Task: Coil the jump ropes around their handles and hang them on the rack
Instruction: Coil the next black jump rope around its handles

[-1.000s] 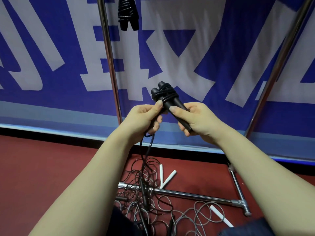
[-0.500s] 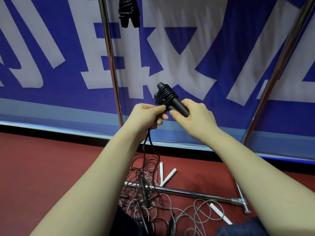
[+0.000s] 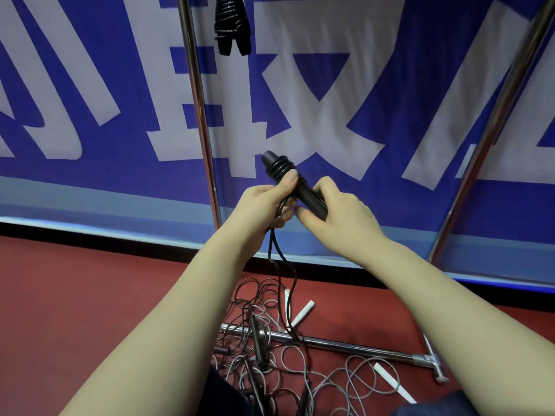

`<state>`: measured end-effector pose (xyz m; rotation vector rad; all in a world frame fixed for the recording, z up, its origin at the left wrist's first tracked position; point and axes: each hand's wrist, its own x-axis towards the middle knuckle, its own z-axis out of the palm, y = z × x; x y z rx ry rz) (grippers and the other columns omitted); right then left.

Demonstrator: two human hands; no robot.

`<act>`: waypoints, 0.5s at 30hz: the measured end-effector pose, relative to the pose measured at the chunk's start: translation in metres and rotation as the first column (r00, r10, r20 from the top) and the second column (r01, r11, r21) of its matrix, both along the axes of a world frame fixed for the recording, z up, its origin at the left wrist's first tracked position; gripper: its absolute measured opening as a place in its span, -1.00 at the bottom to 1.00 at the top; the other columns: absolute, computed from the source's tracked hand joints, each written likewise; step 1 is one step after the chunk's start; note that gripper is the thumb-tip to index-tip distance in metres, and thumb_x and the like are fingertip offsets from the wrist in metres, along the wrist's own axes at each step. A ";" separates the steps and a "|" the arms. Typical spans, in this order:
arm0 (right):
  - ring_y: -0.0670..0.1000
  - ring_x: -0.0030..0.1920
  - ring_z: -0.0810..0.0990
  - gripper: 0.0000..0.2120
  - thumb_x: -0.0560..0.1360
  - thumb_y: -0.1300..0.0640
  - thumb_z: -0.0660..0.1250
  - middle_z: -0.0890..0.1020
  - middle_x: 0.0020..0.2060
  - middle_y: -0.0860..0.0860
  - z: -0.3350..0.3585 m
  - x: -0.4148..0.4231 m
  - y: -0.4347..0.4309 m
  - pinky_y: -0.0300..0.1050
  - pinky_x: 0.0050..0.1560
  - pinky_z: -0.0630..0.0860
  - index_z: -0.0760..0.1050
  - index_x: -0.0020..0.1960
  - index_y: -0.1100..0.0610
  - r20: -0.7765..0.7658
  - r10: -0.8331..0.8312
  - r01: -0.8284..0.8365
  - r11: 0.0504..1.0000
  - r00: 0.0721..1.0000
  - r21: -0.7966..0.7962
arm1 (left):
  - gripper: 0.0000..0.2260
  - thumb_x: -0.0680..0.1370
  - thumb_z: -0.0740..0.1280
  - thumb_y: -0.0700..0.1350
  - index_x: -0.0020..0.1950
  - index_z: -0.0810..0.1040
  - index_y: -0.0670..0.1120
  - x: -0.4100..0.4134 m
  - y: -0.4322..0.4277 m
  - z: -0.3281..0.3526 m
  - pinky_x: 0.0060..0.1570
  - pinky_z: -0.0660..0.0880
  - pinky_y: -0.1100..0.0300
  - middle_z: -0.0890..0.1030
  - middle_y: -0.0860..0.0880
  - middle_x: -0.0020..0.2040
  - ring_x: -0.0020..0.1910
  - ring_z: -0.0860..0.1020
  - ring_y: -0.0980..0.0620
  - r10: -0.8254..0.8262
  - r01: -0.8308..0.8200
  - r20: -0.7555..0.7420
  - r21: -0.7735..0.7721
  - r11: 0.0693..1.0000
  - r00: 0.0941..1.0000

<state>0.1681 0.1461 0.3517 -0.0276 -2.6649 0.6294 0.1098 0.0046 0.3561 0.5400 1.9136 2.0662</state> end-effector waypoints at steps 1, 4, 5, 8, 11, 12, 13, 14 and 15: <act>0.02 -0.39 0.51 -0.68 0.53 -0.11 0.34 0.55 -0.33 -0.01 0.003 0.001 0.003 -0.09 -0.34 0.42 0.35 -0.01 0.12 0.063 0.055 -0.043 0.981 0.996 -0.188 | -0.64 0.58 0.31 0.10 -0.14 0.58 -0.20 -0.001 -0.001 -0.001 -0.42 0.30 0.33 0.45 -0.04 -0.33 -0.45 0.34 0.11 -0.026 0.026 -0.015 0.006 1.000 1.000; 0.06 -0.41 0.60 -0.68 0.49 -0.03 0.43 0.66 -0.31 0.14 0.008 0.004 0.012 -0.07 -0.31 0.49 0.46 -0.04 0.22 0.201 0.310 -0.125 0.775 0.929 -0.620 | -0.63 0.55 0.31 0.11 -0.09 0.60 -0.22 -0.001 -0.003 -0.002 -0.40 0.28 0.31 0.44 0.00 -0.35 -0.45 0.31 0.11 -0.103 0.103 -0.056 -0.006 0.995 0.993; 0.10 -0.41 0.59 -0.65 0.47 -0.05 0.42 0.65 -0.33 0.18 0.010 0.006 0.014 -0.08 -0.33 0.49 0.46 -0.07 0.24 0.216 0.396 -0.126 0.679 0.893 -0.723 | -0.63 0.54 0.30 0.11 -0.09 0.58 -0.22 0.000 -0.003 -0.002 -0.41 0.25 0.31 0.43 0.03 -0.38 -0.46 0.28 0.11 -0.125 0.125 -0.067 -0.005 0.992 0.990; 0.12 -0.46 0.55 -0.59 0.39 -0.15 0.34 0.60 -0.39 0.20 0.015 0.012 0.013 -0.16 -0.44 0.45 0.50 -0.10 0.22 0.200 0.547 -0.125 0.499 0.813 -0.857 | -0.65 0.54 0.27 0.11 -0.22 0.52 -0.17 0.002 -0.004 0.001 -0.45 0.15 0.31 0.39 0.07 -0.46 -0.49 0.19 0.11 -0.164 0.165 -0.080 0.009 0.986 0.983; 0.03 -0.57 0.46 -0.55 0.41 -0.18 0.25 0.55 -0.45 0.15 0.017 0.015 0.008 -0.25 -0.58 0.34 0.50 -0.04 0.23 0.144 0.601 -0.138 0.397 0.786 -0.907 | -0.62 0.53 0.23 0.16 -0.31 0.49 -0.12 0.005 -0.006 0.005 -0.45 0.11 0.30 0.34 0.04 -0.49 -0.50 0.14 0.11 -0.195 0.197 -0.101 0.008 0.980 0.975; -0.01 -0.61 0.42 -0.54 0.41 -0.18 0.23 0.53 -0.47 0.13 0.017 0.015 0.008 -0.29 -0.63 0.27 0.48 -0.03 0.23 0.128 0.612 -0.145 0.376 0.780 -0.915 | -0.62 0.53 0.22 0.16 -0.30 0.49 -0.11 0.005 -0.007 0.006 -0.44 0.10 0.29 0.35 0.04 -0.48 -0.49 0.14 0.11 -0.206 0.209 -0.106 0.014 0.978 0.973; -0.04 -0.65 0.38 -0.55 0.42 -0.17 0.22 0.52 -0.48 0.12 0.018 0.015 0.008 -0.33 -0.67 0.22 0.47 -0.03 0.24 0.117 0.623 -0.155 0.364 0.773 -0.918 | -0.62 0.54 0.21 0.15 -0.30 0.50 -0.10 0.005 -0.009 0.005 -0.42 0.10 0.28 0.37 0.04 -0.46 -0.49 0.14 0.11 -0.217 0.221 -0.105 0.028 0.975 0.971; -0.06 -0.66 0.36 -0.56 0.42 -0.16 0.22 0.51 -0.48 0.13 0.018 0.014 0.008 -0.35 -0.69 0.18 0.46 -0.03 0.24 0.109 0.633 -0.167 0.360 0.766 -0.918 | -0.62 0.55 0.20 0.15 -0.31 0.52 -0.09 0.005 -0.010 0.005 -0.41 0.10 0.27 0.39 0.05 -0.45 -0.49 0.15 0.11 -0.231 0.236 -0.098 0.051 0.970 0.968; -0.07 -0.67 0.35 -0.57 0.42 -0.15 0.23 0.51 -0.48 0.13 0.019 0.014 0.008 -0.36 -0.70 0.16 0.45 -0.04 0.24 0.105 0.642 -0.179 0.361 0.759 -0.915 | -0.61 0.55 0.19 0.15 -0.33 0.54 -0.06 0.004 -0.011 0.005 -0.42 0.12 0.29 0.40 0.06 -0.44 -0.49 0.16 0.12 -0.248 0.255 -0.089 0.076 0.964 0.965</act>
